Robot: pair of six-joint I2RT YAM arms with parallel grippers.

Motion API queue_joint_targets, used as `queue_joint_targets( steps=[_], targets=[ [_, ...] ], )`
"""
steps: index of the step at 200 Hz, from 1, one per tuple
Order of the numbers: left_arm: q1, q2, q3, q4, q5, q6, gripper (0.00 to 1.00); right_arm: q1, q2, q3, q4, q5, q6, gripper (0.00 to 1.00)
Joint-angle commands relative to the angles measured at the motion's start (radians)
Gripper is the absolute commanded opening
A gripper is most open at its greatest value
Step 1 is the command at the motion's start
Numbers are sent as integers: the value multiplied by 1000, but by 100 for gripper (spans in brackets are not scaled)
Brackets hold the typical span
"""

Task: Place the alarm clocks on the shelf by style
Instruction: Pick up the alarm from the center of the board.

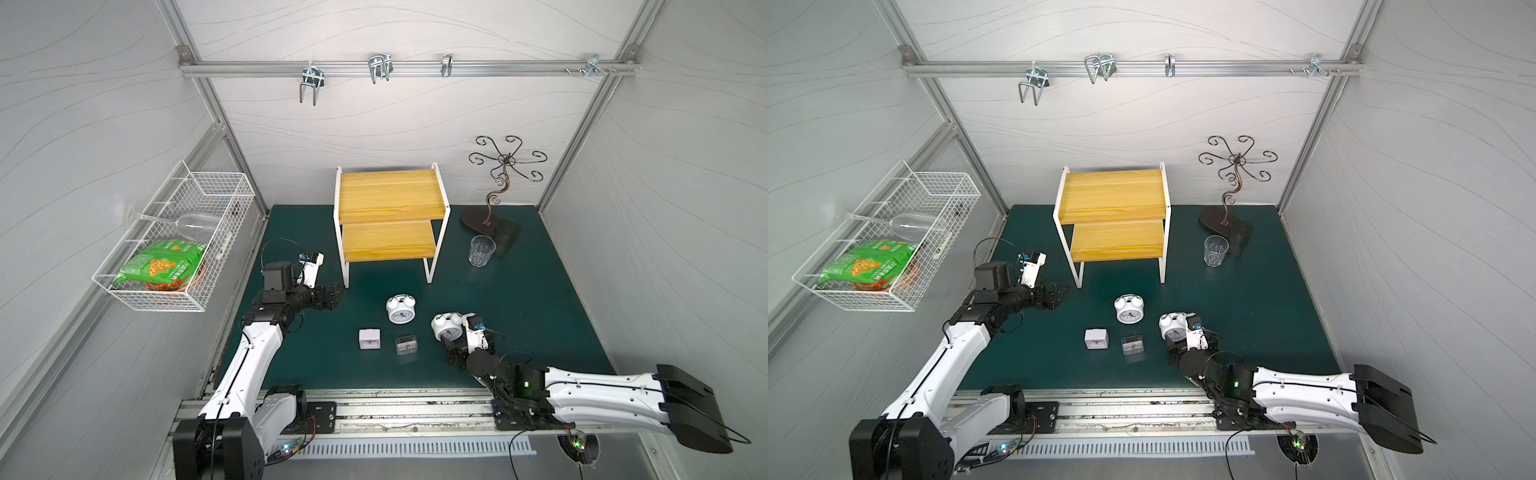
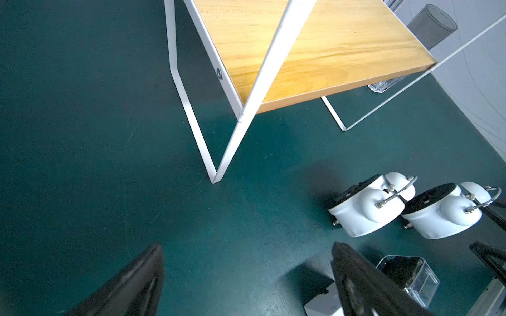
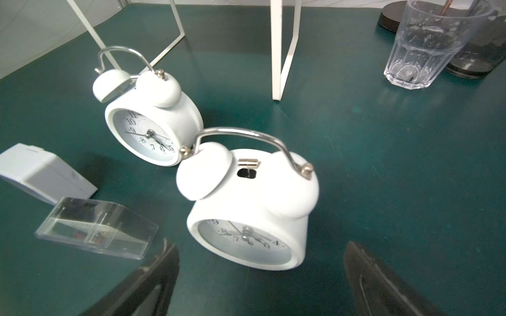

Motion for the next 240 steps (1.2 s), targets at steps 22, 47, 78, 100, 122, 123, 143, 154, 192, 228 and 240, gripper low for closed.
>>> queue_joint_targets(
  steps=[22,47,78,100,122,123,143,154,192,228,240],
  targets=[
    [-1,4,25,16,12,13,97,-9,70,10,114,-3,-33,99],
    [-1,6,24,16,14,12,97,-19,103,5,169,4,-27,99],
    [-1,4,22,15,16,13,97,-44,160,3,214,-11,-10,99],
    [-1,2,21,13,13,13,97,-54,194,5,244,-18,0,99],
    [-1,0,23,10,11,13,97,-57,233,9,279,-18,1,99],
    [-1,0,23,10,11,13,97,-57,234,9,279,-18,1,99],
    [-1,0,22,10,13,13,97,-59,268,13,305,-15,4,99],
    [-1,-1,23,8,13,13,97,-59,288,15,321,-13,8,99],
    [-1,-2,27,2,19,12,97,-58,351,17,387,3,6,99],
    [-1,-3,31,-6,19,12,97,-58,413,11,453,12,2,99],
    [-1,-3,32,-8,19,10,97,-59,427,8,470,14,4,99]
  ],
)
